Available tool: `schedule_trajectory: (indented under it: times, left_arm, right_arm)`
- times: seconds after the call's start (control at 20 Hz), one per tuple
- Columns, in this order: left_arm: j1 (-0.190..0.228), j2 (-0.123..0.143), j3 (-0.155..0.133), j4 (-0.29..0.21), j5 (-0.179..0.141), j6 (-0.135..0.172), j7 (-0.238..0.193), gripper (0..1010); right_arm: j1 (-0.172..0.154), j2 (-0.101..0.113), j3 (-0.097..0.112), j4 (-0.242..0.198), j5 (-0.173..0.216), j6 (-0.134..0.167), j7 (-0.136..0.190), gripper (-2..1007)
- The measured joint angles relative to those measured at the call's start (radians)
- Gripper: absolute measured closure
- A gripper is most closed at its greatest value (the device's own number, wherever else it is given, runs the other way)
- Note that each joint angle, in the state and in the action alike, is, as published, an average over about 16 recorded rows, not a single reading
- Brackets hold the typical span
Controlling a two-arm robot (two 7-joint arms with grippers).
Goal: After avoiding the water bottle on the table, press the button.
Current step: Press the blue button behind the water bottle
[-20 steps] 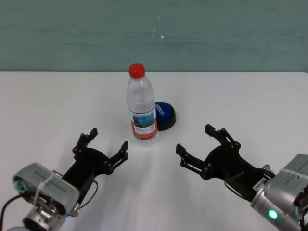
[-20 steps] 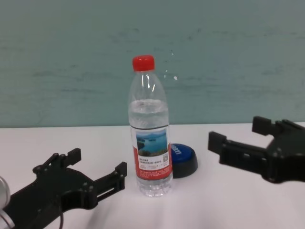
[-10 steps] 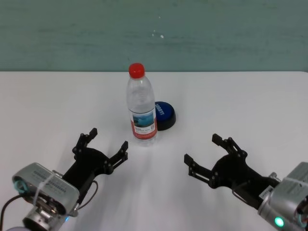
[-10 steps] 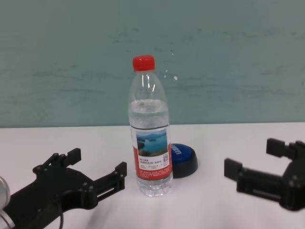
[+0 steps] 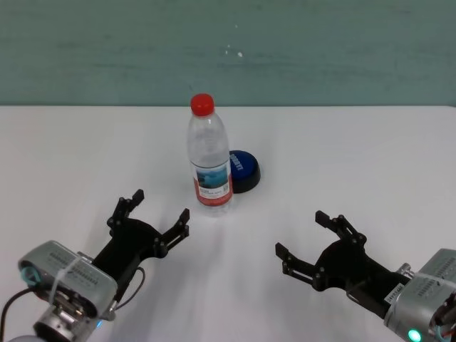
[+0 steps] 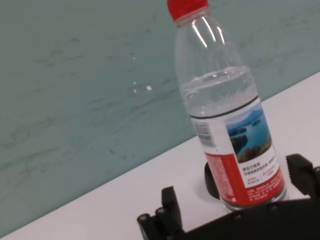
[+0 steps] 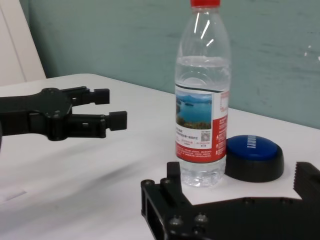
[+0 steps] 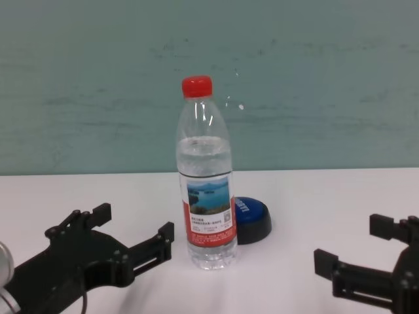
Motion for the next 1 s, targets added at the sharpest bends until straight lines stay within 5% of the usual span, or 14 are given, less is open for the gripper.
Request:
schedule_trajectory:
  times: [0.5, 1.0]
  left_arm:
    - [0.0, 0.0, 0.0, 0.0, 0.0, 0.0, 0.0, 10]
    - [0.0, 0.0, 0.0, 0.0, 0.0, 0.0, 0.0, 10]
  right_arm:
    - [0.008, 0.01, 0.012, 0.003, -0.02, -0.001, 0.006, 1]
    - [0.0, 0.048, 0.065, -0.021, 0.023, 0.004, 0.037, 1]
